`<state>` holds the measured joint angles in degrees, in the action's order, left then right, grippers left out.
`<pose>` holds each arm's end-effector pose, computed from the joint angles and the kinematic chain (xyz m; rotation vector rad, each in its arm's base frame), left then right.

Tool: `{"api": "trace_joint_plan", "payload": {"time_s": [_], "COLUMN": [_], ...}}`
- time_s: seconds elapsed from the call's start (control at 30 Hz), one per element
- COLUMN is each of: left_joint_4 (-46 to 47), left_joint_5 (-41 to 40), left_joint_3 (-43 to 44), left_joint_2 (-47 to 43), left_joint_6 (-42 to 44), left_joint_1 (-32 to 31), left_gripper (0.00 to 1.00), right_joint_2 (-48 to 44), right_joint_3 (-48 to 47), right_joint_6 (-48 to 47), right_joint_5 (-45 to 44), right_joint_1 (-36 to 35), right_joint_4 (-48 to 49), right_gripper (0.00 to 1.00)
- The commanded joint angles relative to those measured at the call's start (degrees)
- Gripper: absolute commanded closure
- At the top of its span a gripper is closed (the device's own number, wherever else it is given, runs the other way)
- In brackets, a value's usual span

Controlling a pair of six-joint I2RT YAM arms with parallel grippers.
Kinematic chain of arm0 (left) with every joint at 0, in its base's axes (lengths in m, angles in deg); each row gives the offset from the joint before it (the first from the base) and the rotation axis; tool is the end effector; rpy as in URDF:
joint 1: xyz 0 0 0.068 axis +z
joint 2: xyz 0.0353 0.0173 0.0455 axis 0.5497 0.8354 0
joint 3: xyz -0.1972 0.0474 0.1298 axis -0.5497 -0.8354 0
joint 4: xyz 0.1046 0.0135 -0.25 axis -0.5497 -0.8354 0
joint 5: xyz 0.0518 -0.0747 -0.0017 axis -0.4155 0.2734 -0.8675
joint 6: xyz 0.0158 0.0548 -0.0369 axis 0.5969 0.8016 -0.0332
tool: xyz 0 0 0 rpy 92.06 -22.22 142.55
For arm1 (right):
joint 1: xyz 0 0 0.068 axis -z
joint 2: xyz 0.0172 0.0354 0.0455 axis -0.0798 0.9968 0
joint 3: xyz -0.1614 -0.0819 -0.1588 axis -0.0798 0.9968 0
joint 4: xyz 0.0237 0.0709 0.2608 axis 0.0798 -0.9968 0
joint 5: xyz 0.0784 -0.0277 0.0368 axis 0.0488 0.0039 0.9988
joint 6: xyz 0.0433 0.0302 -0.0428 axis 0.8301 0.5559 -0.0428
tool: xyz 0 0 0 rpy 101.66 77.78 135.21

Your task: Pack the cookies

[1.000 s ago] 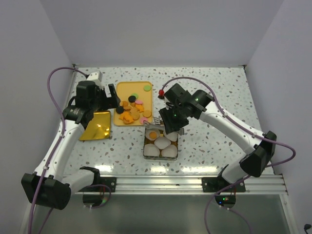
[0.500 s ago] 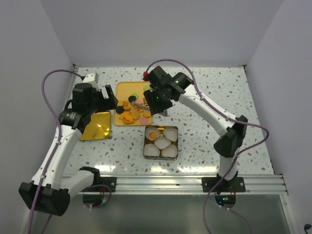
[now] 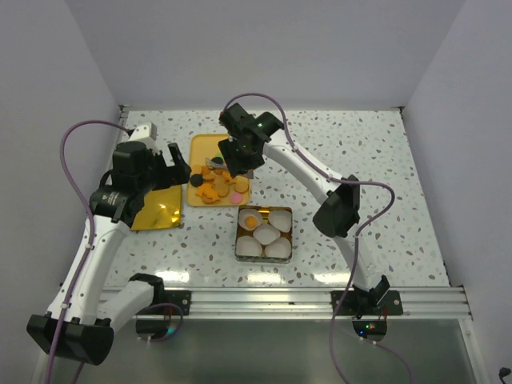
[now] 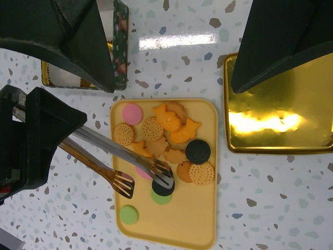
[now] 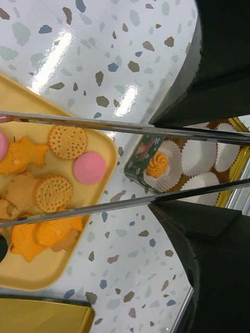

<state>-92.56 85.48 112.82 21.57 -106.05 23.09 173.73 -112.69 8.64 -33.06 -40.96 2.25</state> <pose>0.2447 -0.0437 0.3233 -0.2547 2.1174 -0.3381 0.3335 0.3347 0.2773 -0.5858 2.6084 0.2863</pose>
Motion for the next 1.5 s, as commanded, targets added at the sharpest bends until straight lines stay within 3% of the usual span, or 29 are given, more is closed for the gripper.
{"api": "trace_joint_plan", "payload": {"time_s": [0.0,0.33,0.83,1.27,1.47], "left_joint_4": [-1.5,-2.38,-1.77,-1.06,-1.33], "left_joint_5": [-0.01,-1.07,-2.39,-4.67,-8.98], "left_joint_3": [1.0,1.44,0.65,1.26,1.17], "left_joint_2": [-1.49,-1.41,-0.88,-0.27,-0.88], "left_joint_6": [-0.49,1.27,2.24,1.54,-2.06], "left_joint_1": [0.24,0.24,0.24,0.24,0.24], "left_gripper": [0.0,0.0,0.0,0.0,0.0], "right_joint_2": [0.87,5.44,7.03,-0.96,-8.85], "right_joint_3": [-3.49,-6.04,-6.84,-6.84,-1.32], "right_joint_6": [0.71,1.06,1.06,0.88,-1.05], "right_joint_5": [-1.06,-2.2,-2.91,-3.35,-5.28], "right_joint_1": [0.28,0.28,0.28,3.7,5.11], "right_joint_4": [2.03,3.88,3.96,2.74,0.98], "right_gripper": [0.41,0.42,0.6,0.63,0.65]}}
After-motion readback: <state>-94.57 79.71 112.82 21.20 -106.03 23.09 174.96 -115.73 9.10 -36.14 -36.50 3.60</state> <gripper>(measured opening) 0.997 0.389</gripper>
